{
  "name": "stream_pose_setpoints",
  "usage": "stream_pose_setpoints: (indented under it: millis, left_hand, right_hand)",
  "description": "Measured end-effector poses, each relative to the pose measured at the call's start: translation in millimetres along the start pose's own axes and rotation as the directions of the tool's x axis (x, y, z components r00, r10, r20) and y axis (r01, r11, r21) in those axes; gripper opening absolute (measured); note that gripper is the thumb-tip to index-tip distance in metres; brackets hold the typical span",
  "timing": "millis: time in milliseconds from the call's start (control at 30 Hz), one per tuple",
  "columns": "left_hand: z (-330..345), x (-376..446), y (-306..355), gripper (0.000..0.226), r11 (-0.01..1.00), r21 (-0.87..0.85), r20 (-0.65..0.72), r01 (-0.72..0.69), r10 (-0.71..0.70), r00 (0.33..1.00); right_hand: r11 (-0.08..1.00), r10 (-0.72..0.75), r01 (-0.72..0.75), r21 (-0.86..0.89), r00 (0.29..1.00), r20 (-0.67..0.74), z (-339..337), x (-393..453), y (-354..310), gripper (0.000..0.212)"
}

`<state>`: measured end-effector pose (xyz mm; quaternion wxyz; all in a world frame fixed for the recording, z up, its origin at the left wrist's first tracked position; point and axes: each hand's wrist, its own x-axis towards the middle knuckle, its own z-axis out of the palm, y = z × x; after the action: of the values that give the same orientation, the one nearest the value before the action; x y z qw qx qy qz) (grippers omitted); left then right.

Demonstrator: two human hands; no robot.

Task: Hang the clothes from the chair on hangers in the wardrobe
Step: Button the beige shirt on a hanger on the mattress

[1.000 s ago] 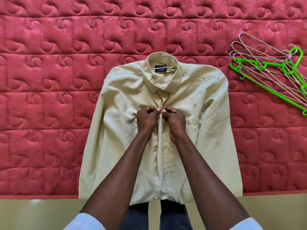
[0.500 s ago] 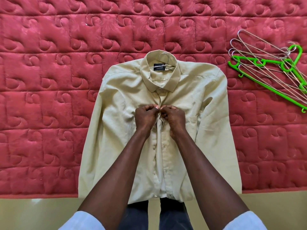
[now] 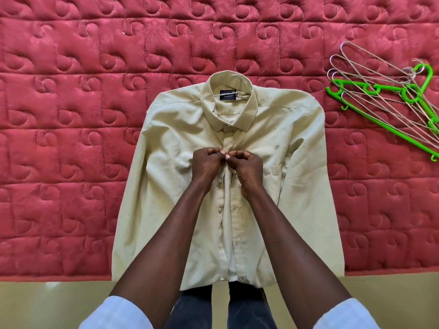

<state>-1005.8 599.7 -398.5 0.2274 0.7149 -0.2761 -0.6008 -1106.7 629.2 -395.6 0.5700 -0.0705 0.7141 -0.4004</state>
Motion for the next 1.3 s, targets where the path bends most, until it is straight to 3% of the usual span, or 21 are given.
stream_pose_setpoints:
  millis: [233,467,533,633,733,967,1067,1167,1300]
  left_hand:
    - [-3,3,-6,0.014,0.995,0.07,0.045,-0.066,0.063,0.997]
    - [-5,6,-18,0.017,0.951,0.188,0.1,-0.245,0.23,0.968]
    - [-5,7,-20,0.015,0.874,0.328,0.092,-0.359,0.349,0.933]
    - [-3,11,-21,0.011,0.67,0.483,0.147,-0.564,0.573,0.806]
    - [-3,14,-24,0.013,0.568,0.535,0.15,-0.626,0.665,0.732]
    - [-16,-3,-28,0.014,0.707,0.425,-0.126,-0.565,0.664,0.737]
    - [-24,-26,-44,0.009,0.784,0.342,-0.112,-0.519,0.582,0.806]
    - [-28,-42,-69,0.008,0.86,0.295,-0.07,-0.416,0.454,0.888]
    - [-29,-45,-82,0.01,0.907,0.26,-0.04,-0.332,0.353,0.935]
  right_hand:
    - [0.995,-0.007,0.009,-0.097,1.0,0.015,2,4,1,0.008]
    - [0.984,0.032,-0.025,-0.179,0.999,0.035,1,7,-2,0.01]
    - [0.98,0.053,-0.039,-0.197,0.996,0.067,-1,8,-6,0.011]
    - [0.975,0.081,-0.061,-0.213,0.993,0.09,-4,14,-10,0.007]
    - [0.976,0.079,-0.065,-0.208,0.995,0.064,-2,16,-10,0.007]
    - [0.977,-0.173,0.16,-0.137,0.981,-0.085,-10,0,9,0.009]
    - [0.919,-0.319,0.258,-0.3,0.931,-0.176,-20,-18,25,0.002]
    - [0.86,-0.371,0.287,-0.423,0.919,-0.13,-24,-34,49,0.006]
    - [0.756,-0.457,0.356,-0.55,0.888,-0.054,-19,-41,65,0.009]
